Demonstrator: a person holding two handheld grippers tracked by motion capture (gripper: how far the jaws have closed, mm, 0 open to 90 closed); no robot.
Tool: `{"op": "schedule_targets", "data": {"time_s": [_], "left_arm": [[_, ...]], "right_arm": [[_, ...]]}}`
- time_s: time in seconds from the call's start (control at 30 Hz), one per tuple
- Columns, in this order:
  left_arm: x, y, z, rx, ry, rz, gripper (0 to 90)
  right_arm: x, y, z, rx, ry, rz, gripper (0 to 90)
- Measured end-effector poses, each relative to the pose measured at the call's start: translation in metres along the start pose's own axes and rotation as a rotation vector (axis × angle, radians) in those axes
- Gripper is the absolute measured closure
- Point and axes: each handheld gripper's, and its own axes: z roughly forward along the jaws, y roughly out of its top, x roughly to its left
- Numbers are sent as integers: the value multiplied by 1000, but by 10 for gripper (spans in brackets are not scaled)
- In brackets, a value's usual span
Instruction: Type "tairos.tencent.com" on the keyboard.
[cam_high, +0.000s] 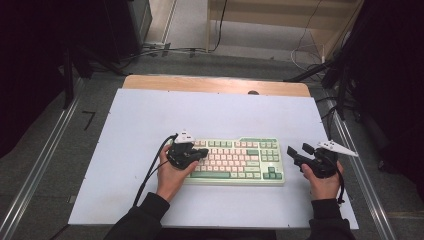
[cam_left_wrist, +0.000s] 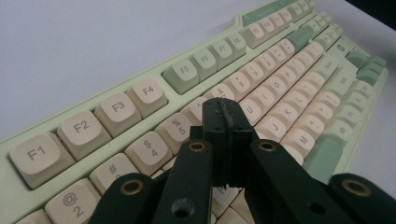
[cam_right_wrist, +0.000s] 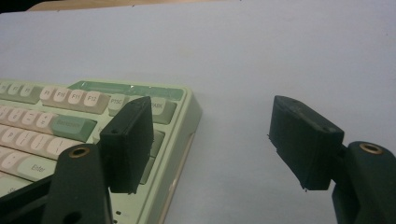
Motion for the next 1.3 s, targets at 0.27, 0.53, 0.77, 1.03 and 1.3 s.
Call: {"op": "schedule_targets", "data": {"time_s": [0.27,0.53,0.77,1.03,1.3], "left_arm": [[0,0,3,22,8,5,900],[-2,2,-2,-3,-16,3,891],[2,9,-22,-83,-52,-41,715],[11,7,-45,-140,-8,-49,392],[24,-7,-62,-157,20,-79,351]], "right_arm": [[0,0,0,2,0,4,290],[0,0,0,3,1,3,291],[-1,0,0,2,0,5,291],[0,0,0,2,1,6,291],[-1,-1,0,2,2,9,290]]}}
